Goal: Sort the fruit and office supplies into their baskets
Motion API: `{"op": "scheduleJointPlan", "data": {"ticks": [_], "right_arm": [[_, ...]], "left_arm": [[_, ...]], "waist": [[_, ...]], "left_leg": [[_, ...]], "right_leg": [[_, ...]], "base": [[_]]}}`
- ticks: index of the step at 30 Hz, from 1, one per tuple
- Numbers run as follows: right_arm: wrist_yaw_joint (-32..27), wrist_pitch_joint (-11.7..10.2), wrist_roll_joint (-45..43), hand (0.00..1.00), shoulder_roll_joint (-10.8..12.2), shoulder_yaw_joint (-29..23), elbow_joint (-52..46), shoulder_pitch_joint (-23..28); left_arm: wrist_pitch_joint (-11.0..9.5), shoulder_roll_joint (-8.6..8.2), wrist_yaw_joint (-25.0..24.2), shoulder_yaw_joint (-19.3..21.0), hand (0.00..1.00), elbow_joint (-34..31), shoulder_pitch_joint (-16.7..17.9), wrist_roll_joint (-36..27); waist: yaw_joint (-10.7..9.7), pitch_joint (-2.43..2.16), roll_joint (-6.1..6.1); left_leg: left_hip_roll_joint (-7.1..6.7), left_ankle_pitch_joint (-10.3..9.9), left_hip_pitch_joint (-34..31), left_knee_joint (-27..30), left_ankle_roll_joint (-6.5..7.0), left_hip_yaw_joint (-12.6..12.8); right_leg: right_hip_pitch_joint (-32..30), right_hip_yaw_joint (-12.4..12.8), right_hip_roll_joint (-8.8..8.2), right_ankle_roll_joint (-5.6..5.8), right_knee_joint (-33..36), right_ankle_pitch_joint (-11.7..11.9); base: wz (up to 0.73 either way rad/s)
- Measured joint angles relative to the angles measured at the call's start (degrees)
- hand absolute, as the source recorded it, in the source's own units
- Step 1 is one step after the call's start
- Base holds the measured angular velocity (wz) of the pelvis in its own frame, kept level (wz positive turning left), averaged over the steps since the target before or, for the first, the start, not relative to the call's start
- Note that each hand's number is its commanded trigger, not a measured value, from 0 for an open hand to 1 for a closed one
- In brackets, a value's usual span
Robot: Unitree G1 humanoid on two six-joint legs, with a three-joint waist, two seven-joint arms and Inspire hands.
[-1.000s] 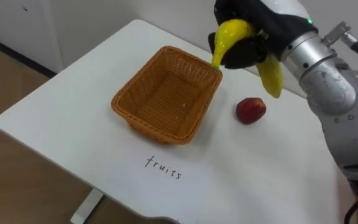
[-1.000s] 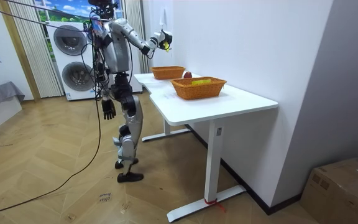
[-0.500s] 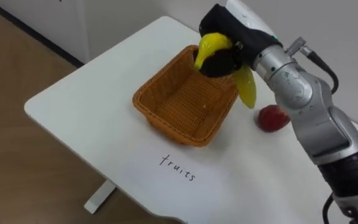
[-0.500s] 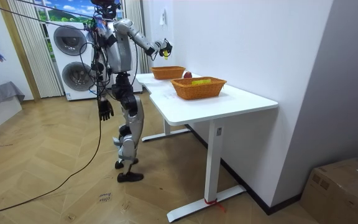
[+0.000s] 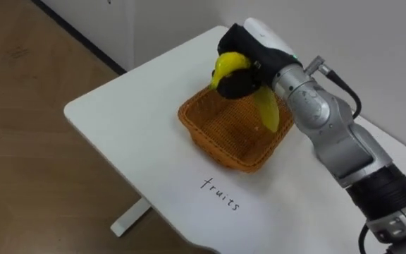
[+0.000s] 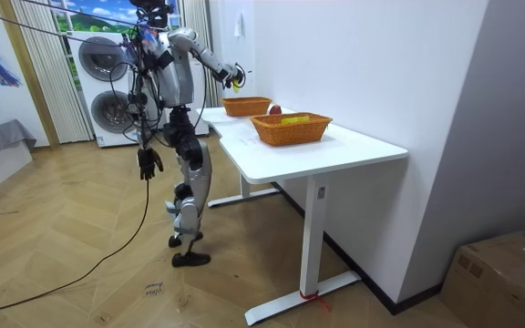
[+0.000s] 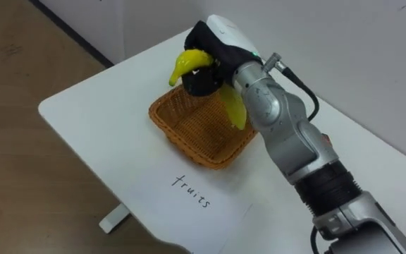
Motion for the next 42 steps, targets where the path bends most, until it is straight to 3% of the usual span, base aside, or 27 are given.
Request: {"op": "scheduleJointPlan", "data": {"ticks": [8, 18, 23, 42], "right_arm": [[-0.4, 0.1, 0.0, 0.00, 0.0, 0.0, 0.0, 0.0], [-1.9, 0.1, 0.0, 0.00, -0.1, 1.3, 0.4, 0.0], [-2.9, 0.0, 0.0, 0.00, -0.3, 1.4, 2.5, 0.0], [-4.1, -0.6, 0.2, 0.00, -1.8, 1.4, 3.9, 0.0]], "left_arm": [[1.4, -0.01, 0.0, 0.0, 0.00, -0.4, 0.6, 0.4], [2.1, -0.12, 0.2, 0.0, 0.00, -4.2, 1.1, 0.4], [2.3, -0.43, 0.3, -0.1, 0.00, -4.3, 1.5, 0.4], [2.3, -0.82, 2.3, -0.1, 0.00, -4.1, 1.5, 0.4]], "waist": [[0.0, 0.34, 0.59], [0.0, 0.20, 0.85], [-0.2, 0.02, 1.56], [-0.8, -0.04, 1.60]], "left_leg": [[-0.57, 0.2, -0.5, 0.5, 0.27, 0.0], [-0.73, 0.3, -0.8, 0.8, 0.50, 0.2], [-0.68, 0.3, 0.0, 0.4, 0.51, 0.3], [-0.68, 0.3, 0.2, 0.4, 0.54, 0.6]], "right_leg": [[-0.2, -0.3, -0.14, 0.00, 0.0, 0.0], [-0.6, -0.3, -0.35, 0.00, 0.0, 0.0], [0.0, 0.3, -0.58, 0.00, 0.0, 0.0], [0.2, 0.5, -0.58, 0.00, 0.0, 0.0]], "base": [[0.00], [0.00], [0.00], [0.00]]}}
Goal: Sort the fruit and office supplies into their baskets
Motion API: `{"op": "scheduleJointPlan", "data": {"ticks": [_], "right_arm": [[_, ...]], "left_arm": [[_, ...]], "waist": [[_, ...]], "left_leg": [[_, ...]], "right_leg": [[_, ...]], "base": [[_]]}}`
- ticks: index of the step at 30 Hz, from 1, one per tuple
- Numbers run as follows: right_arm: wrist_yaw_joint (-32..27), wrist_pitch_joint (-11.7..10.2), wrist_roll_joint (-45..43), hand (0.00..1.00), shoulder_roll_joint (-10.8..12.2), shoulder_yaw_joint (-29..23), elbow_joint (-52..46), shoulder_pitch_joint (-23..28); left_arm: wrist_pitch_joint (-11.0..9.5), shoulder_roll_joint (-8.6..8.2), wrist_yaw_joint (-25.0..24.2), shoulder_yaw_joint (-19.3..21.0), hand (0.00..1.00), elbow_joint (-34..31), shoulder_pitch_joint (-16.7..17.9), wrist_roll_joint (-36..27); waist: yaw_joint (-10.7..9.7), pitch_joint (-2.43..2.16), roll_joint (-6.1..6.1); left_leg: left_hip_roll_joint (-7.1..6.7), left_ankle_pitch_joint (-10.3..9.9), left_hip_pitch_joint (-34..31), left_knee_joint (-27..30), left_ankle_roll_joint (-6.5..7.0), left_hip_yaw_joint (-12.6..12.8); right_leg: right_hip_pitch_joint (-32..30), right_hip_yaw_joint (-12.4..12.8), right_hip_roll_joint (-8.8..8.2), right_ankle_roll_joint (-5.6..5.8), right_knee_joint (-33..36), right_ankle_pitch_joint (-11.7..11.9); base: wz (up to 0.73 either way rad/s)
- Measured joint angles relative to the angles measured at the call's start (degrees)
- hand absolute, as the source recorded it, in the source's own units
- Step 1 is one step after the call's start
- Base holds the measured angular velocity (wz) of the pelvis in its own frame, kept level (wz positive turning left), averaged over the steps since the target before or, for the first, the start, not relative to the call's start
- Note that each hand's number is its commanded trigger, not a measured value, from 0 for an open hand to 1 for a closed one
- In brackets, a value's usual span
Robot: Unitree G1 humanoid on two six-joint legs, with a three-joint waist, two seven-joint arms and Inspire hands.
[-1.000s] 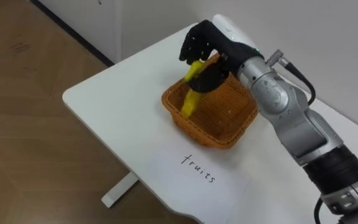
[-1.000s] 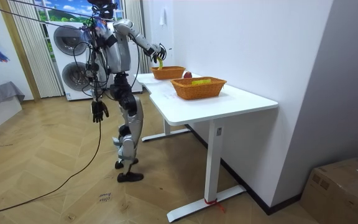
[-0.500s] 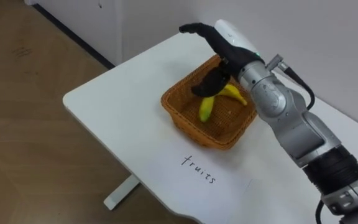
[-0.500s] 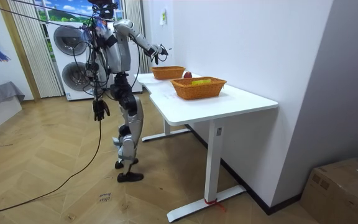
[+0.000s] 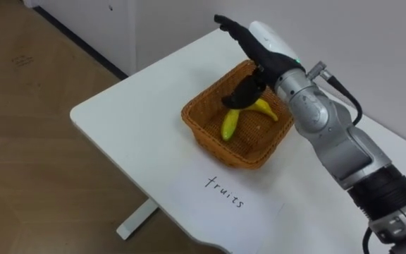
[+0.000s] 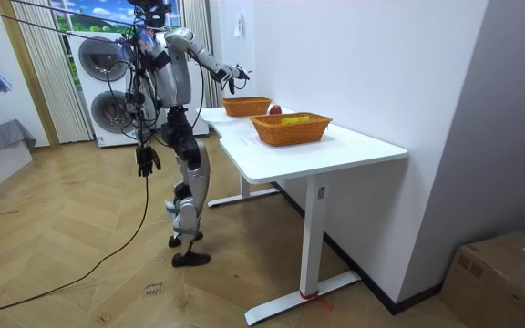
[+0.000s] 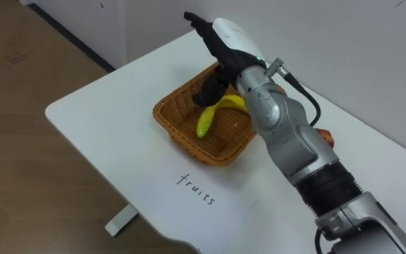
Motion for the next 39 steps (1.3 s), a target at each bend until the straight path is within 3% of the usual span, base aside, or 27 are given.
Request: {"op": "scheduleJointPlan", "data": {"ticks": [6, 18, 21, 32, 39], "right_arm": [[0.0, -0.1, 1.0, 0.00, 0.0, 0.0, 0.0, 0.0], [-3.4, -2.7, 9.3, 0.00, 0.0, -0.9, 0.9, 0.0], [-4.0, -2.7, 11.3, 0.00, 0.0, -2.3, 1.2, 0.0], [-10.0, -3.5, 15.9, 0.00, 0.0, -7.8, 0.4, 2.5], [-11.3, -4.4, 24.8, 0.00, -0.2, -11.2, 6.5, 3.8]], "left_arm": [[0.0, 0.00, 0.1, 0.0, 0.00, 0.0, 0.1, 0.0], [-1.2, -0.25, 0.0, -0.1, 0.00, -0.1, 1.2, 0.1], [-1.1, -0.38, 0.0, -0.2, 0.00, 0.0, 2.0, 0.0], [-0.8, -1.23, -0.5, -1.2, 0.00, -0.3, 4.4, 0.2], [-0.8, -1.10, -1.3, -1.4, 0.00, -0.5, 4.3, 0.1]], "waist": [[-1.0, 0.00, 0.00], [-2.8, 0.15, 0.55], [-3.5, 0.14, 0.75], [-7.2, -0.93, 3.10], [-9.1, -0.69, 3.67]], "left_leg": [[-0.06, 0.0, 0.0, 0.1, 0.00, -0.1], [-0.04, 0.0, 0.9, 0.2, 0.00, 0.0], [-0.04, 0.0, 1.3, 0.2, 0.01, 0.2], [0.10, 0.0, 2.9, -0.4, 0.05, 1.2], [-0.02, 0.1, 3.4, -0.3, 0.15, 1.2]], "right_leg": [[0.2, 0.0, 0.10, 0.00, 0.0, 0.0], [1.1, 0.1, 0.26, 0.00, 0.0, 0.0], [1.4, 1.1, 0.40, -0.03, -0.1, 0.0], [2.3, 2.7, 0.45, -0.04, 0.0, 0.0], [2.9, 2.5, 0.24, -0.04, 0.0, 0.0]], "base": [[0.00], [0.00], [-0.04], [-0.05], [0.02]]}}
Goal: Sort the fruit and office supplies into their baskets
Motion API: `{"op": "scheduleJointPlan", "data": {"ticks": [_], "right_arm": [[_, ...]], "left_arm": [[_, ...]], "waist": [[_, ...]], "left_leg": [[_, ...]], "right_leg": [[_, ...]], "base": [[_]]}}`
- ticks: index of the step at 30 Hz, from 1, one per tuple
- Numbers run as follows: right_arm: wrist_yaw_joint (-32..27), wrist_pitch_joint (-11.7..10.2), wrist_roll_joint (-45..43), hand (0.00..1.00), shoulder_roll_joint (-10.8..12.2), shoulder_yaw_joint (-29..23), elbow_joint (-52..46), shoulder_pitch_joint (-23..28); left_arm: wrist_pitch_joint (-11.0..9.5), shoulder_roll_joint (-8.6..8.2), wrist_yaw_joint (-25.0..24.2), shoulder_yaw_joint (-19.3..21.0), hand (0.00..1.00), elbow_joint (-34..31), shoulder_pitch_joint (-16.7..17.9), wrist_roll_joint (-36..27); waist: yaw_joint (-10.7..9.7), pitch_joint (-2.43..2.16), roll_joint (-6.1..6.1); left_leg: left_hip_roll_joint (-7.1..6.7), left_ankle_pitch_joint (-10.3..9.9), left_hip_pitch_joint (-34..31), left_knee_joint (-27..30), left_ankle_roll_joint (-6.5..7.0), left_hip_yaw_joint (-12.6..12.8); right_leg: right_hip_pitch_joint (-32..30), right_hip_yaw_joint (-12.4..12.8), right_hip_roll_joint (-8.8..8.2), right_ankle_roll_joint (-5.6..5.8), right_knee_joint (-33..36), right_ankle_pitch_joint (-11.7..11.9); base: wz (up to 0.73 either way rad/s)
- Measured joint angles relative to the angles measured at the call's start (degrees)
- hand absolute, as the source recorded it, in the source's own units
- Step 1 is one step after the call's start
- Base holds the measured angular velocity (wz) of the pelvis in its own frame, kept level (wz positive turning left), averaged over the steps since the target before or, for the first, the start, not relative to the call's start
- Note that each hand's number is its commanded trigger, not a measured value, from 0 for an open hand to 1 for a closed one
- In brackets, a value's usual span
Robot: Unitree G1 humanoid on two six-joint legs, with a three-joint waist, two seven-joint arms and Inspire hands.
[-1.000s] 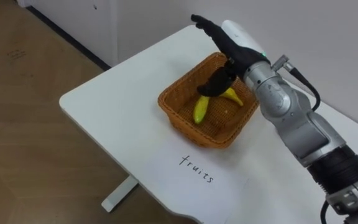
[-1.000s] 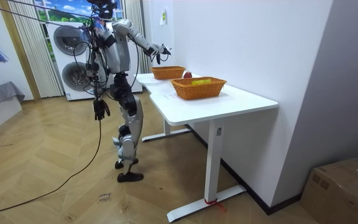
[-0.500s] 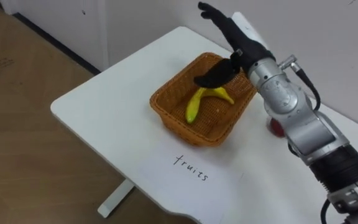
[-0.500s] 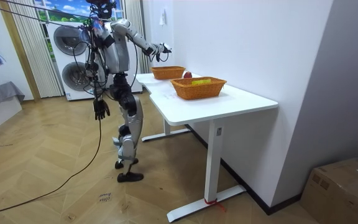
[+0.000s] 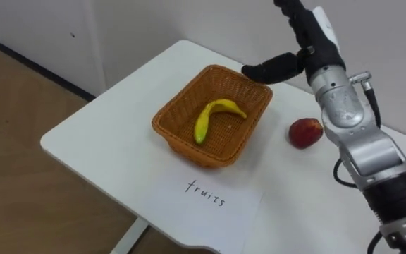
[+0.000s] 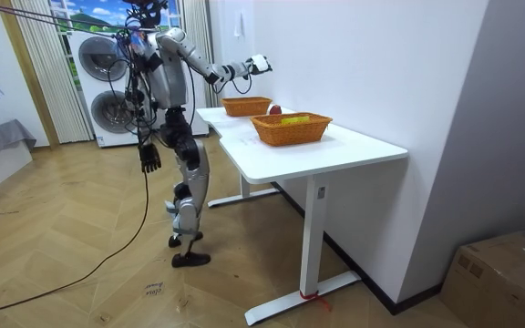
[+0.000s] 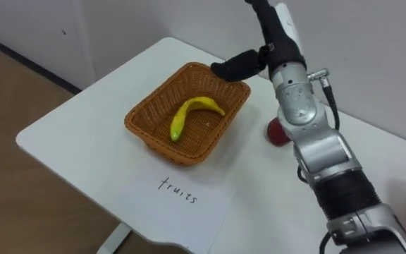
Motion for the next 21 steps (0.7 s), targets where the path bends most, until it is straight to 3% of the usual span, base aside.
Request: {"op": "scheduleJointPlan", "data": {"ticks": [3, 12, 17, 21], "right_arm": [[-0.2, 0.1, 0.9, 0.00, -0.1, -0.1, 2.7, 1.1], [-1.2, 0.2, 3.1, 0.00, -0.1, -0.1, 2.9, 1.9], [-1.7, 0.1, 12.2, 0.00, -0.1, -0.2, 4.5, 1.9], [-2.6, 0.1, 14.4, 0.00, -0.1, -0.5, 7.0, 1.9]], "left_arm": [[0.3, -0.01, -0.6, -0.7, 0.00, 0.0, 0.0, 0.0], [1.0, -0.14, -1.6, -2.3, 0.00, -0.1, -0.1, 0.0], [0.9, -0.24, -1.4, -4.4, 0.00, 0.0, -0.1, 0.0], [0.8, -0.62, -1.5, -4.5, 0.00, 0.1, -0.1, 0.0]], "waist": [[-0.4, 0.13, 0.59], [-1.6, -0.31, 1.81], [-2.9, -0.11, 2.00], [-3.2, 0.16, 2.32]], "left_leg": [[-0.01, 0.0, -0.1, 0.1, 0.01, 0.3], [0.04, 0.1, -0.5, 0.0, 0.12, 1.2], [0.03, 0.1, -0.5, 0.5, 0.13, 1.2], [0.08, 0.0, -0.6, 0.4, 0.18, 1.2]], "right_leg": [[-0.2, 0.3, -0.07, 0.00, 0.1, 0.0], [-1.0, 0.7, -0.08, -0.02, 0.1, 0.0], [-0.7, 0.5, -0.37, -0.02, 0.1, 0.0], [-0.7, 0.6, -0.34, -0.02, 0.1, 0.0]], "base": [[-0.04], [-0.02], [0.03], [0.00]]}}
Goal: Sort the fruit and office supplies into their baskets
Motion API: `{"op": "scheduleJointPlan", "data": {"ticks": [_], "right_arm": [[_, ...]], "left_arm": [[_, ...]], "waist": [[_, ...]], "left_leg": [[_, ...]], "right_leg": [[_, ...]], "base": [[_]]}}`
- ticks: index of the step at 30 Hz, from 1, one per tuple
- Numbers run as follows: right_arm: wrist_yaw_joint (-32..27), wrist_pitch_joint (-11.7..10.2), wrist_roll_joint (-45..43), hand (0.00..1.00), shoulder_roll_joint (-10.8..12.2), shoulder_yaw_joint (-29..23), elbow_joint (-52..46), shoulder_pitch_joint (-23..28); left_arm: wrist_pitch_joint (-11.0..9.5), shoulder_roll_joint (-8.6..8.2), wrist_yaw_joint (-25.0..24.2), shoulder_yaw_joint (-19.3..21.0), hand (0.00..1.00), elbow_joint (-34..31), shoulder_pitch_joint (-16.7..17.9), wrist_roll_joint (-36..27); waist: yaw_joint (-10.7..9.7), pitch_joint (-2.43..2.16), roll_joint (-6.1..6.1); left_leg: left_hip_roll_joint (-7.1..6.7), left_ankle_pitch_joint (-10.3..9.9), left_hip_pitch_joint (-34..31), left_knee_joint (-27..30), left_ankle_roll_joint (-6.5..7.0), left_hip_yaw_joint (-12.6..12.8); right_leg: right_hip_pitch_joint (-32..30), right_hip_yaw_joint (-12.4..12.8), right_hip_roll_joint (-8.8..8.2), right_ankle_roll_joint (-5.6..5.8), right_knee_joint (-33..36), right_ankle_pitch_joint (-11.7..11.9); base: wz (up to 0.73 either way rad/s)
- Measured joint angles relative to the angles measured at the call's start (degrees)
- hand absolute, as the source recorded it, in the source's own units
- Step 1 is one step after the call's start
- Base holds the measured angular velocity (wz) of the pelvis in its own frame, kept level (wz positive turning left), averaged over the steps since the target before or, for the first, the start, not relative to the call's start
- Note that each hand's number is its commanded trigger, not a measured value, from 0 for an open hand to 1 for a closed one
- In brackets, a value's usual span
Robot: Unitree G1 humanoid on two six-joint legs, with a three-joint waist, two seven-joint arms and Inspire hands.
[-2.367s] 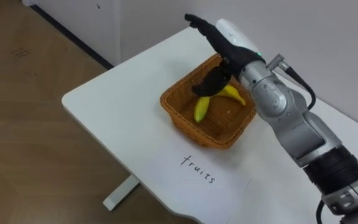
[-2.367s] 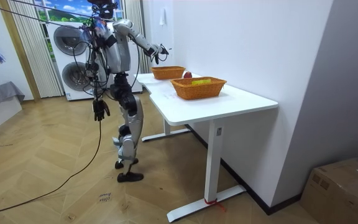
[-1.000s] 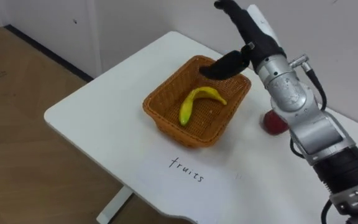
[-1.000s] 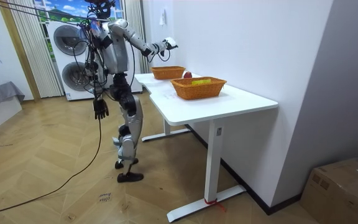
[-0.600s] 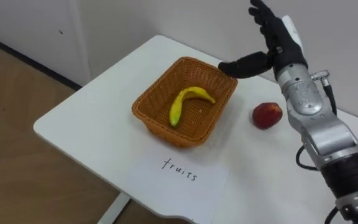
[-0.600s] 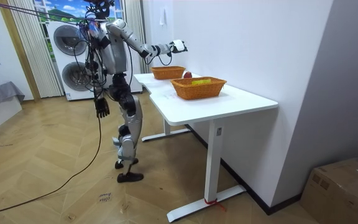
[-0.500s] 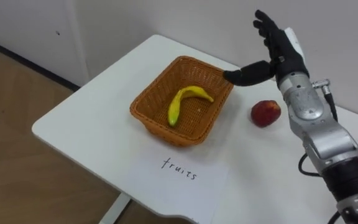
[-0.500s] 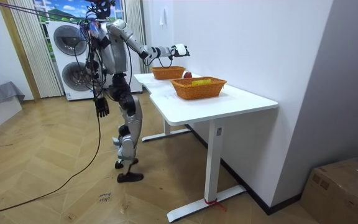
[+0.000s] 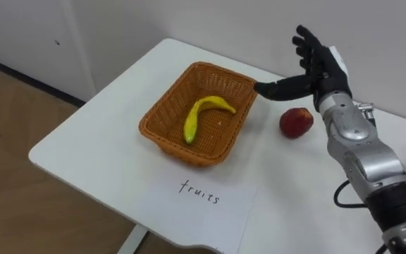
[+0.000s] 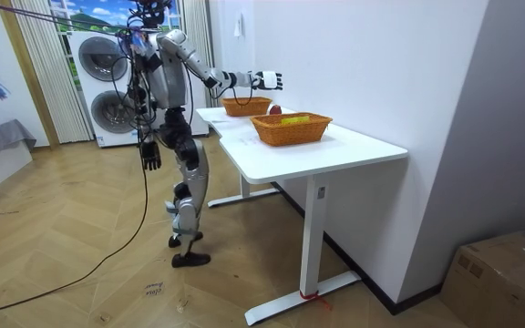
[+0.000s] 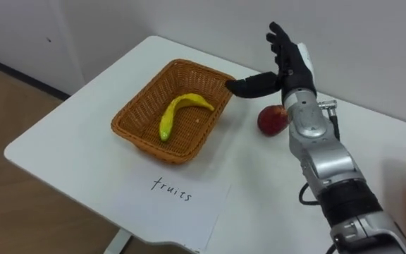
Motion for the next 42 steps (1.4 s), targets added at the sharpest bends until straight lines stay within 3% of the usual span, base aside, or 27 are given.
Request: {"op": "scheduleJointPlan", "data": {"ticks": [6, 16, 21, 24, 26, 28, 29, 42], "right_arm": [[-0.8, 0.0, 0.9, 0.00, 0.0, -0.4, 2.9, 0.0], [-1.3, 0.0, 3.4, 0.00, -0.2, -2.4, 7.5, 0.0], [-0.9, 0.0, 3.4, 0.00, -0.4, -2.4, 10.4, 0.0], [-0.5, 0.0, 3.4, 0.00, -0.7, -2.4, 11.2, 0.0], [-0.5, -0.2, 4.3, 0.00, -1.1, -2.4, 11.7, -0.2], [-0.2, -0.4, 4.9, 0.00, -1.1, -2.4, 12.5, -0.5], [0.2, -0.6, 5.0, 0.00, -1.1, -2.4, 14.0, -1.0], [1.5, -2.5, 5.2, 0.00, -2.1, -2.3, 20.9, -6.9]], "left_arm": [[0.5, -0.07, 0.0, 0.0, 0.00, 0.0, 0.0, 0.0], [0.7, -0.55, 0.6, -0.1, 0.00, -2.7, 0.2, 0.0], [0.2, -0.69, 0.8, -1.0, 0.00, -3.4, -0.1, 0.0], [0.1, -0.69, 0.8, -1.1, 0.00, -3.4, -0.2, 0.0], [0.1, -0.60, 0.8, -1.8, 0.00, -3.4, -1.1, -0.6], [-0.3, -0.59, 1.3, -2.2, 0.00, -3.4, -1.9, -1.2], [-0.8, -0.58, 1.8, -2.5, 0.00, -3.4, -2.3, -1.2], [-2.6, -0.34, 1.7, -6.6, 0.00, -1.0, -6.5, -1.3]], "waist": [[-1.2, -0.06, 0.14], [-1.6, -0.90, 1.32], [-1.5, -0.87, 1.84], [-1.5, -0.69, 1.80], [-1.6, -0.09, 1.90], [-1.5, 0.01, 1.81], [-1.4, 0.30, 1.73], [-0.6, 0.90, 0.44]], "left_leg": [[0.00, 0.0, -0.5, 0.4, 0.00, 0.2], [-0.02, 0.1, -2.1, 0.5, 0.14, 0.4], [-0.03, 0.2, -3.3, 0.5, 0.21, 0.6], [-0.02, 0.2, -3.8, 0.5, 0.21, 0.6], [-0.01, 0.2, -4.4, 0.5, 0.22, 0.8], [-0.01, 0.3, -5.2, 0.6, 0.23, 0.8], [0.00, 0.4, -5.5, 0.6, 0.24, 0.9], [0.21, 1.0, -10.1, 1.6, 0.27, 2.0]], "right_leg": [[-0.4, 0.2, -0.01, -0.11, 0.1, 0.1], [-2.2, 0.1, -0.07, -0.15, 0.6, 0.1], [-3.5, 0.0, -0.25, -0.15, 0.9, 0.1], [-4.1, 0.1, -0.13, -0.15, 0.9, 0.1], [-4.7, 0.3, -0.18, -0.15, 0.9, 0.1], [-5.5, 0.3, -0.12, -0.17, 1.0, 0.1], [-5.8, 0.3, -0.11, -0.20, 1.0, 0.1], [-11.3, 1.5, -0.56, -0.63, 2.0, 0.4]], "base": [[-0.01], [0.00], [0.00], [0.00], [0.00], [0.00], [0.00], [-0.04]]}}
